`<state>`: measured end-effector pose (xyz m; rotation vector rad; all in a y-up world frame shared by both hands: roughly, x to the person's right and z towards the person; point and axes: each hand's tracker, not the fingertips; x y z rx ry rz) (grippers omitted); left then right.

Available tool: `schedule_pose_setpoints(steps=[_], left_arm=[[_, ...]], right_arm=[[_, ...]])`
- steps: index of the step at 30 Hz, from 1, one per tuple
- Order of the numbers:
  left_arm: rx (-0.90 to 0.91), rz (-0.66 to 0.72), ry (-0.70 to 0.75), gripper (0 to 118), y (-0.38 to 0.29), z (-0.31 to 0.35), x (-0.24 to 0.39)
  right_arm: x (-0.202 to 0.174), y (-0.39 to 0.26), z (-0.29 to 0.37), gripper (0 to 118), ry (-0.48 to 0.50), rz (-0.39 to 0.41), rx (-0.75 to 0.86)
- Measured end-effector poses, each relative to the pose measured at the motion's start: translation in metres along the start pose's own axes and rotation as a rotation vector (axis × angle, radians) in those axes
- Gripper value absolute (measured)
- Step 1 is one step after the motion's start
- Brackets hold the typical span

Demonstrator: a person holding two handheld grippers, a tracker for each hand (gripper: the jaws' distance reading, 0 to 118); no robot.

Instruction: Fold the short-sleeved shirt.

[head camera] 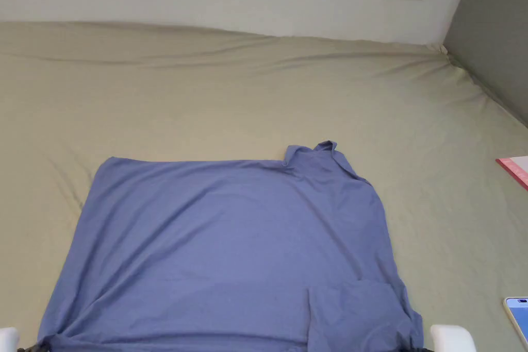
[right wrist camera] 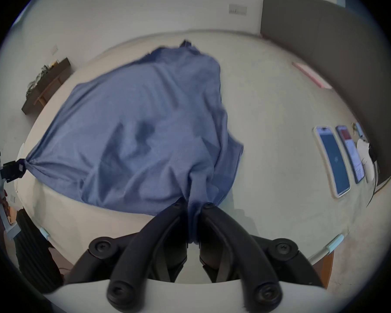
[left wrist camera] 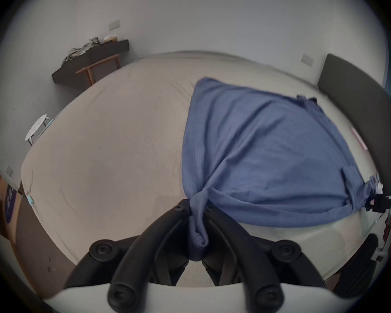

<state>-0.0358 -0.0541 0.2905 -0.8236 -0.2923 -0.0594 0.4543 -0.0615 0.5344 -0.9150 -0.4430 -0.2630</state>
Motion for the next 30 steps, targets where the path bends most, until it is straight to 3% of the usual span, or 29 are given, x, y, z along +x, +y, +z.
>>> schedule_pose_setpoints(steps=[4, 10, 21, 27, 28, 30], left_arm=[[0.045, 0.008, -0.025, 7, 0.023, 0.006, 0.002], [0.074, 0.021, -0.034, 7, 0.079, -0.02, 0.012], [-0.119, -0.037, 0.001, 7, 0.126, -0.135, 0.029], [-0.155, -0.058, 0.018, 7, 0.124, -0.161, 0.034], [-0.15, -0.071, 0.021, 7, 0.126, -0.16, 0.036], [-0.155, -0.084, 0.022, 16, 0.13, -0.161, 0.035]], right_arm=[[-0.001, 0.028, 0.028, 11, 0.009, -0.04, 0.15], [-0.006, 0.093, 0.014, 11, -0.002, -0.066, 0.165], [-0.021, 0.168, -0.11, 11, -0.113, 0.022, -0.045], [-0.017, 0.168, -0.148, 13, -0.123, 0.002, -0.095], [-0.015, 0.168, -0.15, 20, -0.122, -0.006, -0.095], [-0.014, 0.172, -0.148, 67, -0.142, -0.025, -0.082]])
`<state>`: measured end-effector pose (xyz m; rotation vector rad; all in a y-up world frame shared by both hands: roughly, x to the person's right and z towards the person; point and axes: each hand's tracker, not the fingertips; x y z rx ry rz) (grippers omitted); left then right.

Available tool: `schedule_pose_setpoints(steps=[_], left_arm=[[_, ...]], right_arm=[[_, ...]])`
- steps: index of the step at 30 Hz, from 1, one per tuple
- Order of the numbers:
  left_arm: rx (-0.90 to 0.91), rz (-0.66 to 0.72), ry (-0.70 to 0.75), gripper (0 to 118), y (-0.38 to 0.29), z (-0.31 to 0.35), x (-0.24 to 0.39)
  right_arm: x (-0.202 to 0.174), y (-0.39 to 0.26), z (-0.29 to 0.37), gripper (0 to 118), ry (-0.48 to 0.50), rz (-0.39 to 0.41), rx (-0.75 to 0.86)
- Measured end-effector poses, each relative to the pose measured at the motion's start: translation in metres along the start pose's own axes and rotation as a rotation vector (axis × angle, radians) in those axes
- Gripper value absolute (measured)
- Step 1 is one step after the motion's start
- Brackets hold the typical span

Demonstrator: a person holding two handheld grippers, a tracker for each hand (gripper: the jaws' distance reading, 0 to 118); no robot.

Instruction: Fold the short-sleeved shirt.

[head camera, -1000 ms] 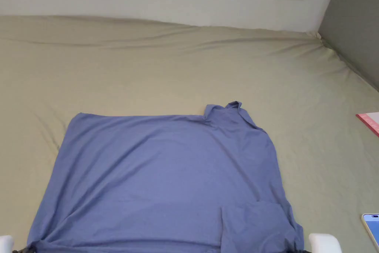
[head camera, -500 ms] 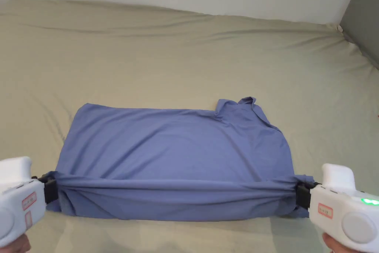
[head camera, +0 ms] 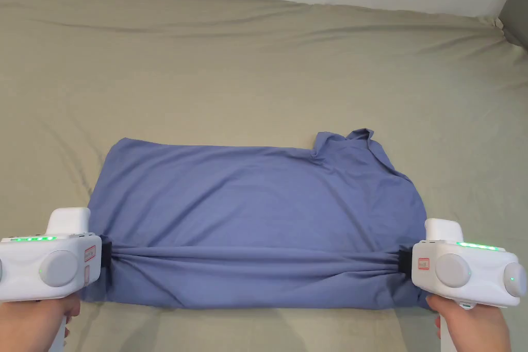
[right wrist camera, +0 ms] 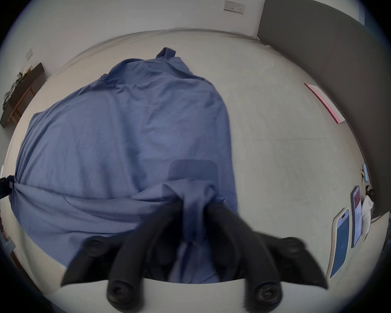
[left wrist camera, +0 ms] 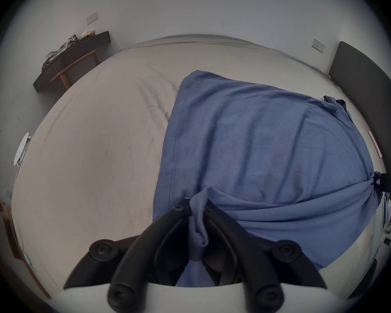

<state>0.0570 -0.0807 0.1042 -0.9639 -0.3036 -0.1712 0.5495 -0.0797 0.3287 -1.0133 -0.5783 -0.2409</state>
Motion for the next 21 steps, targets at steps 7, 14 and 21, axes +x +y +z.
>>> schedule_pose_setpoints(steps=[7, 14, 21], left_arm=[[0.198, 0.18, -0.065, 113, 0.015, 0.048, -0.015], [0.678, 0.078, 0.013, 114, 0.024, 0.177, 0.007], [0.79, -0.08, 0.037, 105, 0.017, 0.254, 0.034]], right_arm=[[0.001, 0.016, 0.08, 97, -0.035, -0.007, 0.303], [-0.035, 0.017, 0.211, 98, 0.039, 0.08, 0.642], [-0.069, -0.003, 0.289, 93, 0.051, 0.155, 0.8]])
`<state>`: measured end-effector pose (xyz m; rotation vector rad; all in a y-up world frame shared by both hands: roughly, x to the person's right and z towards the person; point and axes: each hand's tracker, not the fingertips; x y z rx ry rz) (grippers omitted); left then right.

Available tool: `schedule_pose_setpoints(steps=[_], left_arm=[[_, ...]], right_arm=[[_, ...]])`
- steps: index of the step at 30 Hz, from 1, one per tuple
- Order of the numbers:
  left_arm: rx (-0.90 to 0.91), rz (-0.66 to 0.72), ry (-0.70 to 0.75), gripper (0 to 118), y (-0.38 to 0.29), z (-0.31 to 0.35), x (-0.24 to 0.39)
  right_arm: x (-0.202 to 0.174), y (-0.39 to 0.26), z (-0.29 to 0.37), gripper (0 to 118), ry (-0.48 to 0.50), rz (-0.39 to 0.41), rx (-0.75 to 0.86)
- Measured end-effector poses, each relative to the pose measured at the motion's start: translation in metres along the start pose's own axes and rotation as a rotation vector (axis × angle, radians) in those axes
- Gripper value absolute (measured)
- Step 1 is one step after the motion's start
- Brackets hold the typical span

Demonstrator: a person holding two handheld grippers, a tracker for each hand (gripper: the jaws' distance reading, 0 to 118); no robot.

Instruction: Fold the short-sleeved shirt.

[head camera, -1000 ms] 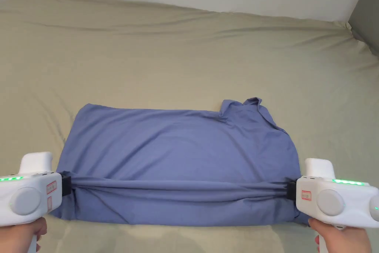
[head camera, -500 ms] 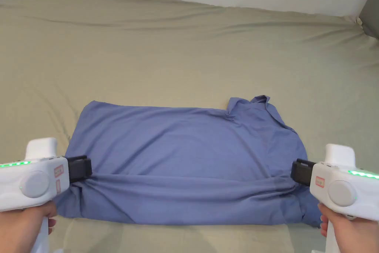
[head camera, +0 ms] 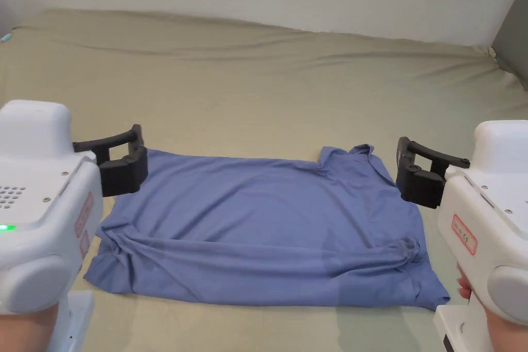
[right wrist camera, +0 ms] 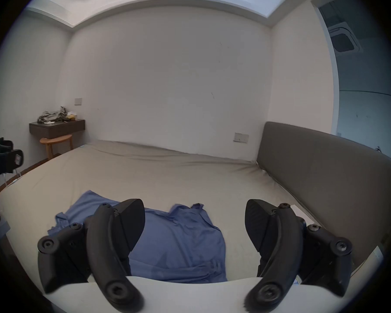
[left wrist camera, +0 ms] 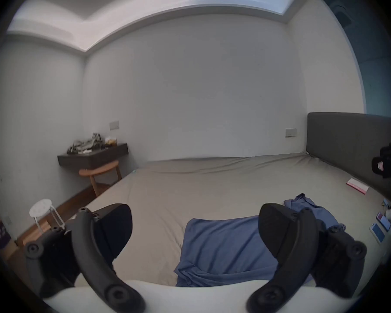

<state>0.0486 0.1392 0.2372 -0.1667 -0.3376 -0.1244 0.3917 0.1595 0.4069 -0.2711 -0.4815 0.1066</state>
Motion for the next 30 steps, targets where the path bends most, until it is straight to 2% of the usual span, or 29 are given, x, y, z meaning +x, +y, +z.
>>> schedule_pose_setpoints(steps=[1, 2, 4, 5, 9, 12, 19, 22, 26, 27, 28, 30], left_arm=[[0.007, -0.017, 0.0, 95, 0.002, 0.007, 0.004], [0.014, -0.026, 0.006, 76, 0.002, 0.011, 0.008], [0.016, -0.05, 0.01, 45, 0.002, 0.018, 0.016], [0.016, -0.052, 0.012, 31, 0.0, 0.021, 0.019], [0.01, -0.05, -0.033, 0, -0.004, 0.026, 0.026], [0.022, -0.068, -0.037, 0, -0.003, 0.028, 0.029], [-0.009, -0.074, -0.027, 0, -0.013, 0.02, 0.029], [-0.132, -0.051, -0.086, 0, -0.033, 0.002, 0.022], [-0.3, -0.042, -0.056, 0, -0.081, -0.025, 0.011], [-0.347, -0.039, -0.035, 5, -0.098, -0.035, 0.007], [-0.413, -0.045, -0.021, 21, -0.113, -0.045, 0.004], [-0.54, -0.08, -0.017, 81, -0.142, -0.066, -0.003]], right_arm=[[-0.005, 0.002, 0.007, 86, 0.023, -0.002, 0.001], [-0.009, 0.003, 0.012, 64, 0.017, 0.001, -0.003], [-0.016, 0.0, 0.025, 12, 0.029, 0.007, 0.002], [-0.021, -0.002, 0.031, 6, 0.007, 0.021, 0.021], [-0.032, -0.009, 0.042, 3, 0.022, 0.115, 0.04], [-0.033, -0.013, 0.04, 2, 0.004, 0.14, 0.03], [-0.021, -0.021, 0.03, 2, 0.024, 0.078, -0.005], [-0.016, -0.026, 0.028, 2, 0.027, 0.073, -0.022], [-0.004, -0.038, 0.026, 2, 0.0, 0.052, -0.07], [0.001, -0.041, 0.025, 2, -0.004, 0.043, -0.081], [0.004, -0.043, 0.026, 2, -0.01, 0.037, -0.092], [0.014, -0.049, 0.025, 2, -0.027, 0.036, -0.114]])
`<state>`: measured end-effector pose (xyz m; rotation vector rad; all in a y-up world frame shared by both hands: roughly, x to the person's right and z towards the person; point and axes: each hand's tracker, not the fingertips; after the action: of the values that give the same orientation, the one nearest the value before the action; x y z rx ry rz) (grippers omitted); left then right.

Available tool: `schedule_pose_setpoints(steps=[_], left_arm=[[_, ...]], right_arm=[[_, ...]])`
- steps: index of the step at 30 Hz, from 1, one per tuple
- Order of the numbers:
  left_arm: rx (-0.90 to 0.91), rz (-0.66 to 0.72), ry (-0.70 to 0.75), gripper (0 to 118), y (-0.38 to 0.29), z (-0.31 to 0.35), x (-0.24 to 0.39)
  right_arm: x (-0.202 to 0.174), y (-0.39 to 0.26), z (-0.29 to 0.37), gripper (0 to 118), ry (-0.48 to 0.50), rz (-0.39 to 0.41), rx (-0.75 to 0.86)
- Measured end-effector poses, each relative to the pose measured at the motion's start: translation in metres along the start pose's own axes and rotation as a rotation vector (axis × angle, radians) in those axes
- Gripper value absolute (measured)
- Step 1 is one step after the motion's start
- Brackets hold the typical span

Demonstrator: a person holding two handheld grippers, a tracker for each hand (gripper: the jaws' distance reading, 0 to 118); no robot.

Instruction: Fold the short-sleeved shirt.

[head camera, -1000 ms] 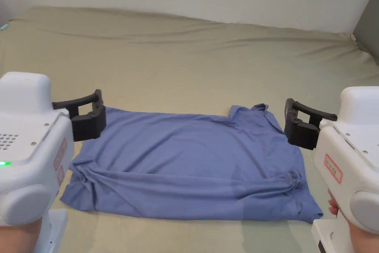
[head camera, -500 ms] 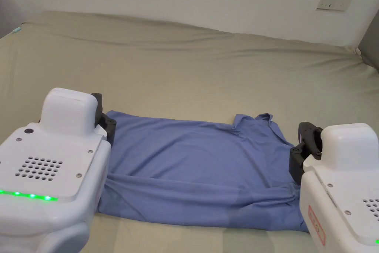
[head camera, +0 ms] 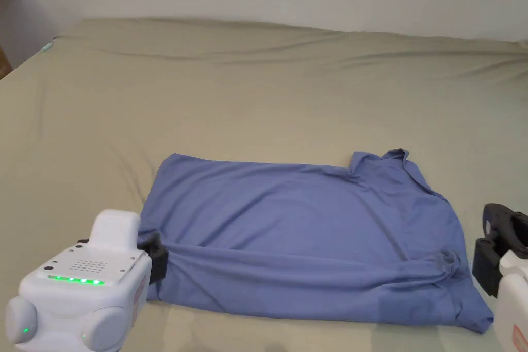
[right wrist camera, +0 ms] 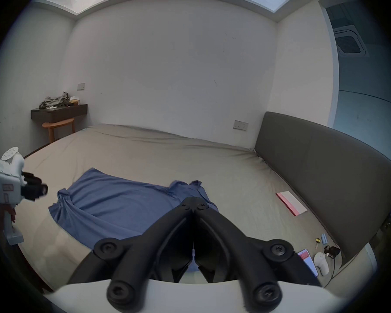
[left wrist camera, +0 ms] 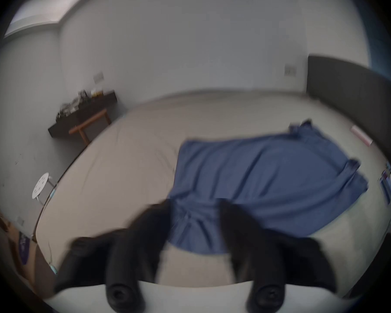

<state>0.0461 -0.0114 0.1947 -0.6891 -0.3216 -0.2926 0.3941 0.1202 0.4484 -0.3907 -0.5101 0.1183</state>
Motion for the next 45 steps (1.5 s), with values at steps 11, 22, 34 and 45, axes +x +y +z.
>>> schedule_pose_setpoints(steps=[11, 22, 34, 45], left_arm=[[-0.257, 0.179, 0.016, 99, -0.039, -0.107, -0.024], [-0.185, 0.135, -0.038, 7, -0.035, -0.089, -0.004], [-0.041, 0.181, -0.055, 7, -0.018, -0.031, -0.008], [-0.093, 0.135, -0.037, 7, -0.025, -0.049, -0.01]], right_arm=[[0.035, -0.032, -0.013, 2, -0.105, 0.012, -0.135], [0.052, -0.051, -0.059, 17, -0.066, -0.013, -0.294], [0.083, -0.167, -0.221, 113, 0.013, -0.155, -0.847], [0.06, -0.15, -0.21, 12, 0.144, -0.12, -0.817]])
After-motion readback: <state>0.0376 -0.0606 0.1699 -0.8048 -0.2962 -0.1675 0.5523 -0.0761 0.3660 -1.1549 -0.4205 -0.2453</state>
